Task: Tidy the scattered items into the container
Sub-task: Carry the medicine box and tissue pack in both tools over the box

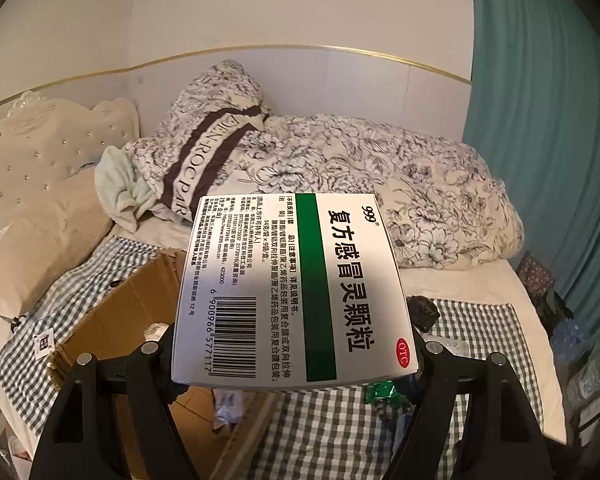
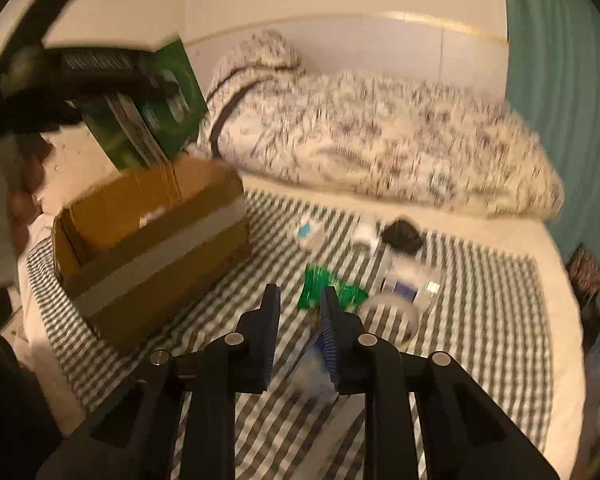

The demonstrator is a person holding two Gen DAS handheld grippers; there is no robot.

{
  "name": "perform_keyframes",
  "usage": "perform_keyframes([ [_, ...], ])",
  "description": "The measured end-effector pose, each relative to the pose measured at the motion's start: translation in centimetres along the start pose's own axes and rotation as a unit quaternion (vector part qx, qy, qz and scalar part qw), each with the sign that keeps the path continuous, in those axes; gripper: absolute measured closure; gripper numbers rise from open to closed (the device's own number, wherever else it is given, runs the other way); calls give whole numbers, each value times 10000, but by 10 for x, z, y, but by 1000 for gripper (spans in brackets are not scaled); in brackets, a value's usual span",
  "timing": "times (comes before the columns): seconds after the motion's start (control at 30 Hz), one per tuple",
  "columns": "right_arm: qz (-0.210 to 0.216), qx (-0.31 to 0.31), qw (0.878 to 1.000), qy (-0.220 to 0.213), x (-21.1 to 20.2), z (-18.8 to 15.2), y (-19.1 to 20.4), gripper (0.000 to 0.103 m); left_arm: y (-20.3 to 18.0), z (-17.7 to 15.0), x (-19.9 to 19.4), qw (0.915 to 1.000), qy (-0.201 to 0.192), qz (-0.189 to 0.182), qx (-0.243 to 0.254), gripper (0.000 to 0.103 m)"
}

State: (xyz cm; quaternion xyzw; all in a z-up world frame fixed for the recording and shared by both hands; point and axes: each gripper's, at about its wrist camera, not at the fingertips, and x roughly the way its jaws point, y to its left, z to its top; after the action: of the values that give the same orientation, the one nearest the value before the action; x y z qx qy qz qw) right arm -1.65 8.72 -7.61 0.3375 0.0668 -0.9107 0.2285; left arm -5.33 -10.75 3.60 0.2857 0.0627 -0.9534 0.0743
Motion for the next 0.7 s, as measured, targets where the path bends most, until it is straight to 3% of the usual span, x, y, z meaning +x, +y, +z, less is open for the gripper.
perform_keyframes([
  [0.03, 27, 12, 10000, 71, 5, -4, -1, 77, 3, 1, -3, 10000, -32, 7, -29, 24],
  [0.13, 27, 9, 9993, 384, 27, -18, 0, 38, 9, 0, -5, 10000, -49, 41, -58, 24],
  [0.17, -43, 20, 9989, 477, 36, -23, 0, 33, 11, 0, -5, 10000, -41, 65, -58, 24],
  [0.33, -124, 165, 9937, 1105, 79, -44, -2, 33, 27, 0, -10, 9997, -53, 179, -147, 24],
  [0.63, -735, 322, 9833, 1636, 129, -54, -14, 33, 73, -4, -11, 9979, 2, 493, -425, 24],
  [0.7, -790, 371, 9813, 1714, 137, -55, -15, 41, 82, -5, -11, 9973, 6, 568, -462, 24],
])
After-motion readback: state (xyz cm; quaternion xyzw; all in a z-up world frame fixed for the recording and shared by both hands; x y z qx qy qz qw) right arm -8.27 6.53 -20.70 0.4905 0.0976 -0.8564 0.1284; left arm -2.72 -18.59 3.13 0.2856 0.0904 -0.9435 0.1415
